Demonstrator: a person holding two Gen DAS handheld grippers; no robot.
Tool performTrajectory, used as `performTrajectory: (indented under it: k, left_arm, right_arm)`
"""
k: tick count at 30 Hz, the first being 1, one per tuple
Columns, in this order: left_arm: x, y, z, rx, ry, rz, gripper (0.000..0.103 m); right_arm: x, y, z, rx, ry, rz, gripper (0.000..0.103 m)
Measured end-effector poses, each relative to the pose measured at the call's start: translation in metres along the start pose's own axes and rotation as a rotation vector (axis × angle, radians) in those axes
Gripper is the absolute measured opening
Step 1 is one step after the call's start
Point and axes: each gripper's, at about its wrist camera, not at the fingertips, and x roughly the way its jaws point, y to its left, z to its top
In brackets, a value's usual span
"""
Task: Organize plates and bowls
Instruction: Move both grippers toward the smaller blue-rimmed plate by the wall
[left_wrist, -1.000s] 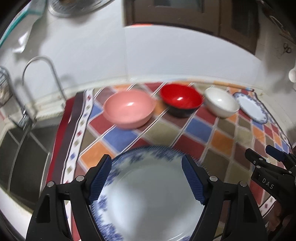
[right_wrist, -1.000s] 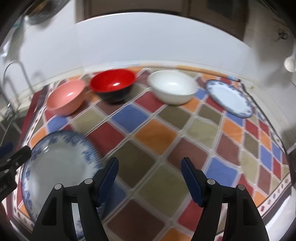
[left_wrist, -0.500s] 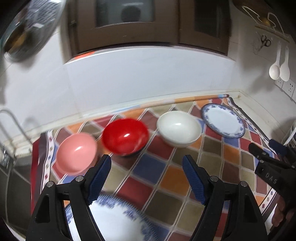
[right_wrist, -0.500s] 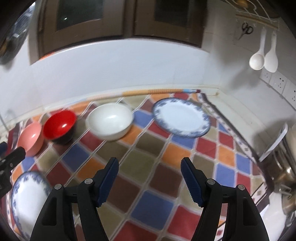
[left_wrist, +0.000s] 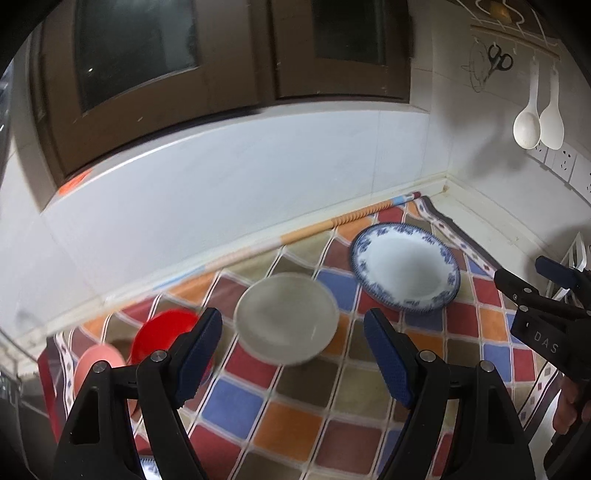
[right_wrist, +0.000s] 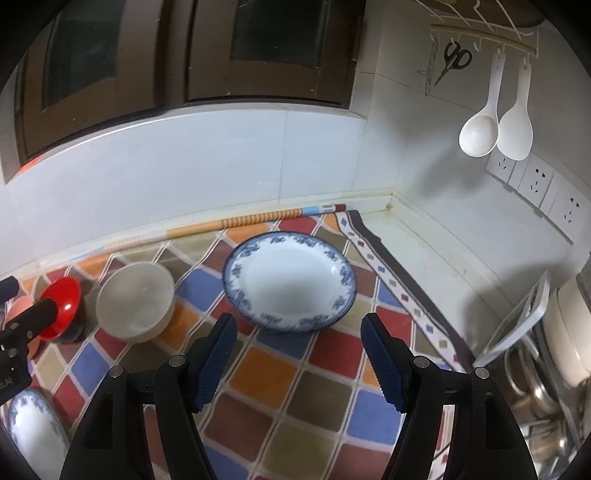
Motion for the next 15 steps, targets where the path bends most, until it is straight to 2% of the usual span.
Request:
performTrajectory:
  k: [4,11,15]
  left_arm:
    - [0.014,-0.016,0.022,0.013,-0.001,-0.003,0.079]
    - [0.056,-0.044,0.055,0.036,0.082,-0.043,0.079]
    - [0.086,-0.057,0.071,0.066,0.136,-0.049,0.079]
  right_arm:
    - [0.015,-0.020,0.020,0.013,0.018,0.000,0.070]
    - [0.051,-0.051,0.054,0.016,0.106,0.021,0.070]
    - [0.075,-0.062,0.070,0.001,0.152,0.000,0.070]
